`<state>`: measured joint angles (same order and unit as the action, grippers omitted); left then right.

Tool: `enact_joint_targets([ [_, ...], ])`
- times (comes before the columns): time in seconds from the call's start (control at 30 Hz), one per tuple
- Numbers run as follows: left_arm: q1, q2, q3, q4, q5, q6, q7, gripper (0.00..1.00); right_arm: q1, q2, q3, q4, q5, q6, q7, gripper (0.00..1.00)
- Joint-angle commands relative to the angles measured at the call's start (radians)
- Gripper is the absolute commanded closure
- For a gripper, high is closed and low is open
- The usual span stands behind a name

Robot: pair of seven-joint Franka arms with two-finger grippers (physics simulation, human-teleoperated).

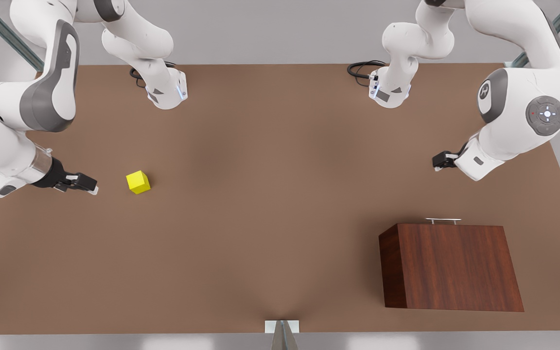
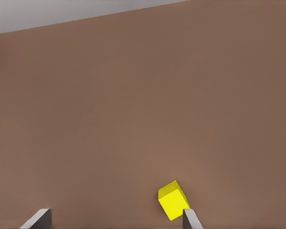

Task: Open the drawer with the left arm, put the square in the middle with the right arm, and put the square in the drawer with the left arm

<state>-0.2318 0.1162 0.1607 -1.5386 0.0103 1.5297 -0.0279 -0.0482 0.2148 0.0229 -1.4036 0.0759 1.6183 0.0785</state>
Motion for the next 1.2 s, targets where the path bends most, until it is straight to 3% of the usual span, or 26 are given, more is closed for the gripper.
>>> enact_joint_targets([
  [0.0,0.000,0.000,0.000,0.000,0.000,0.001,-0.006,0.00,0.007,0.000,0.000,0.000,-0.001,0.000,-0.008,0.00],
  [0.07,0.026,-0.001,0.008,-0.087,0.000,0.020,-0.137,0.00,0.007,0.004,0.006,-0.002,0.005,0.000,-0.040,0.00],
  [0.13,0.058,-0.015,0.010,-0.265,-0.003,0.274,-0.817,0.00,-0.033,0.054,-0.011,-0.005,0.106,-0.006,-0.048,0.00],
  [0.2,0.068,-0.050,0.034,-0.432,-0.001,0.569,-1.153,0.00,-0.131,0.100,-0.011,-0.012,0.229,-0.051,-0.040,0.00],
  [0.3,0.081,-0.078,0.054,-0.613,-0.003,0.845,-1.175,0.00,-0.229,0.115,-0.014,-0.074,0.406,-0.098,0.105,0.00],
  [0.37,0.081,-0.090,0.059,-0.709,-0.001,0.987,-1.195,0.00,-0.205,0.097,0.015,-0.064,0.352,-0.097,0.487,0.00],
  [0.4,0.081,-0.096,0.057,-0.749,-0.001,1.046,-1.210,0.00,-0.188,0.090,0.019,-0.071,0.335,-0.110,0.537,0.00],
  [0.5,0.081,-0.092,0.059,-0.795,-0.001,1.147,-1.212,0.00,-0.153,0.104,0.026,-0.064,0.251,-0.130,0.529,0.00],
  [0.63,0.083,-0.072,0.057,-0.850,0.000,1.268,-1.212,0.00,-0.071,0.083,0.037,-0.153,-0.027,-0.110,0.579,0.00],
  [0.83,0.088,-0.059,0.057,-0.880,0.000,1.353,-1.210,0.00,0.045,0.075,0.037,-0.311,-0.050,-0.034,1.001,0.00],
  [1.03,0.098,-0.035,0.057,-0.876,-0.001,1.382,-1.212,0.00,0.044,-0.095,0.032,-0.727,-0.050,0.350,1.035,0.00],
  [1.17,0.120,-0.010,0.057,-0.859,0.005,1.382,-1.212,0.00,0.004,-0.092,0.022,-0.824,-0.050,0.521,1.018,0.00],
])
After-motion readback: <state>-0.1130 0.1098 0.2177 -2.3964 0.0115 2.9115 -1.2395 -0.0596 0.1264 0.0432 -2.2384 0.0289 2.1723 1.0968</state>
